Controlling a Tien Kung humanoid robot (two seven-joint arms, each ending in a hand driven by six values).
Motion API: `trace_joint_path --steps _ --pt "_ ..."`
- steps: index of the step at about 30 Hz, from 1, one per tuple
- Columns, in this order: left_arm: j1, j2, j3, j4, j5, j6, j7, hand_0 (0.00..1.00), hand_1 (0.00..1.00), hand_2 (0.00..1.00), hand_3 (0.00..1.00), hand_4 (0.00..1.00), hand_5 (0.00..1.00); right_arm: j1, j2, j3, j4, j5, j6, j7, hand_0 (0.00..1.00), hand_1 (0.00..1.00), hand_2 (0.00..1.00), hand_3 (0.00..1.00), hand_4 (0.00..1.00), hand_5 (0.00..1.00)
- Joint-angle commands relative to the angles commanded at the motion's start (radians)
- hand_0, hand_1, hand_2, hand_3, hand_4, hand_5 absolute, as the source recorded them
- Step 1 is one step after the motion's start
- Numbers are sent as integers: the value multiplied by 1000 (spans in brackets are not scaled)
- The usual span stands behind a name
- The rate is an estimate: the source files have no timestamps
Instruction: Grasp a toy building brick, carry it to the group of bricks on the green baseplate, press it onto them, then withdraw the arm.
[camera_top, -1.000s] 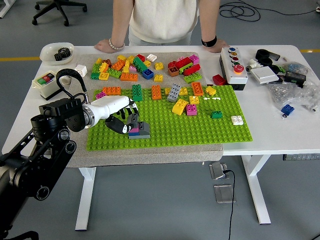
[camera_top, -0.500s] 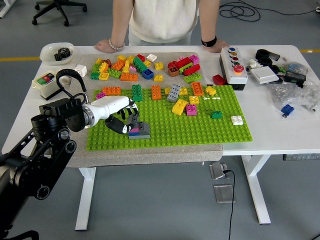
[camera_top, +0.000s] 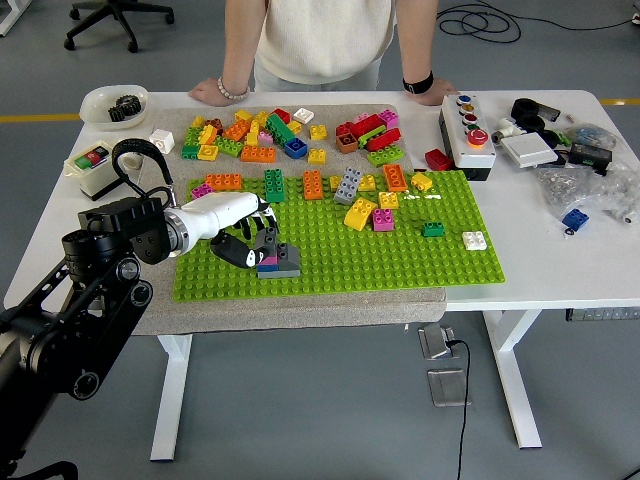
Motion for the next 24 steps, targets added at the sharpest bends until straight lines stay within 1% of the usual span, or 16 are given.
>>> trace_joint_path --steps 4,5,17,18,24 --pt "0 0 -1 -1 0 -1 1 637 596 574 570 565 197 0 0 0 0 -1 1 0 741 642 692 561 816 496" --pt "-1 1 -1 -1 0 -1 1 655 611 581 572 622 249 0 0 0 0 0 0 0 741 642 692 561 816 496" --pt "-1 1 -5 -1 0 -5 3 657 615 588 574 622 242 0 0 1 0 -1 1 0 741 642 692 561 816 497" --pt "-1 0 -5 -1 0 -5 3 669 626 594 578 649 258 0 0 1 0 -1 1 0 741 642 692 561 816 497" --pt "-1 1 -6 0 0 -5 3 675 629 593 581 658 264 0 0 1 0 1 0 0 741 643 692 561 816 497"
